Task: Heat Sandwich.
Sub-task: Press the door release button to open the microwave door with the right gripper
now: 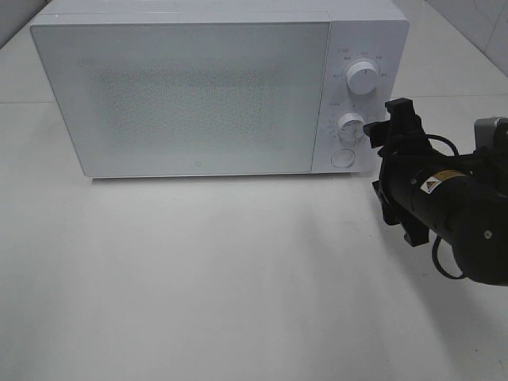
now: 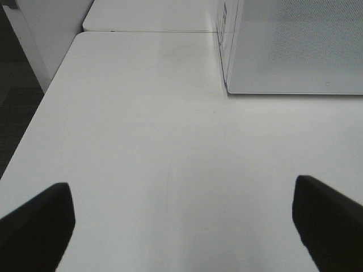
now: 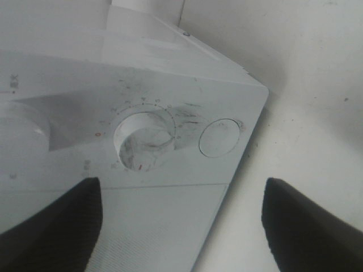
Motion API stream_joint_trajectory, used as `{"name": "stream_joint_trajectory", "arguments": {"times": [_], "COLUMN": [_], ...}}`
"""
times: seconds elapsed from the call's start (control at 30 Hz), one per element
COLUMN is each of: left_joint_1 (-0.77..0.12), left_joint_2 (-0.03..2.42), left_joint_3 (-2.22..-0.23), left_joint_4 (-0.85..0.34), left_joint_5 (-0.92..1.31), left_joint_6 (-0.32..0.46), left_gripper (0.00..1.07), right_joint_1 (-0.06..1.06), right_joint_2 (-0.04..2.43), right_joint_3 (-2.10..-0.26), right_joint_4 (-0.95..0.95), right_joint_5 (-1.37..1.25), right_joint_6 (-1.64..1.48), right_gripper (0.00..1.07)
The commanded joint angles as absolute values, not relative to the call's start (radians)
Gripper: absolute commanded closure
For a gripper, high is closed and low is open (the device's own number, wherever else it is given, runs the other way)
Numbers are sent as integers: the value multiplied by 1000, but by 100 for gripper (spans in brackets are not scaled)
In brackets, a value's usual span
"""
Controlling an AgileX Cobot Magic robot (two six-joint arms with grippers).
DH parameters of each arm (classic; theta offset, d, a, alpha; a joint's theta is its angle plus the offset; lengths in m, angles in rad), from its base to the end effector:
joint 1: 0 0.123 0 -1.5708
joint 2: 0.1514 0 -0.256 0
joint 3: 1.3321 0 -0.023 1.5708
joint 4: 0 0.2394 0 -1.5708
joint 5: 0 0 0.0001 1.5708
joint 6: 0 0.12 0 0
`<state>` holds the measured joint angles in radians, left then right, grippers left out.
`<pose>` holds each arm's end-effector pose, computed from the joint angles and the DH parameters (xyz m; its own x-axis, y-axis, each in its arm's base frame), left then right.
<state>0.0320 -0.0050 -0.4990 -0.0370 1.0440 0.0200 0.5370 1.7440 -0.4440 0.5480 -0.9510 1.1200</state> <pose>0.0406 -0.0025 0.2604 -0.4369 -0.0126 -0.8994 -0.0026 0.9999 -0.0127 0.2749 0.1044 0.1133 -0.1501 0.9582 -0.2435 0.2703 0.2767 0.9222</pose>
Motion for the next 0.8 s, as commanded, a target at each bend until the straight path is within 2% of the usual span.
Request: {"name": "stream_joint_trajectory", "arguments": {"times": [0.03, 0.5, 0.63, 0.8], "left_joint_1": [37, 37, 37, 37], "left_joint_2": [-31, -31, -31, -31], "left_joint_3": [-495, -495, -495, -495], "left_joint_4": [-37, -37, -37, -37], "left_joint_5": [1035, 1035, 1035, 1035], "left_joint_6": [20, 20, 20, 20], "left_gripper": [9, 9, 9, 9], "right_joint_1": [534, 534, 479, 440], "right_joint_2": [1672, 1469, 1409, 1362], "right_joint_3": [-431, -434, -494, -536], "right_joint_4": [528, 525, 524, 524], "right_joint_5": [-849, -391, -106, 37], "right_joint_6": [991, 383, 108, -63], "right_gripper": [31, 31, 31, 31]}}
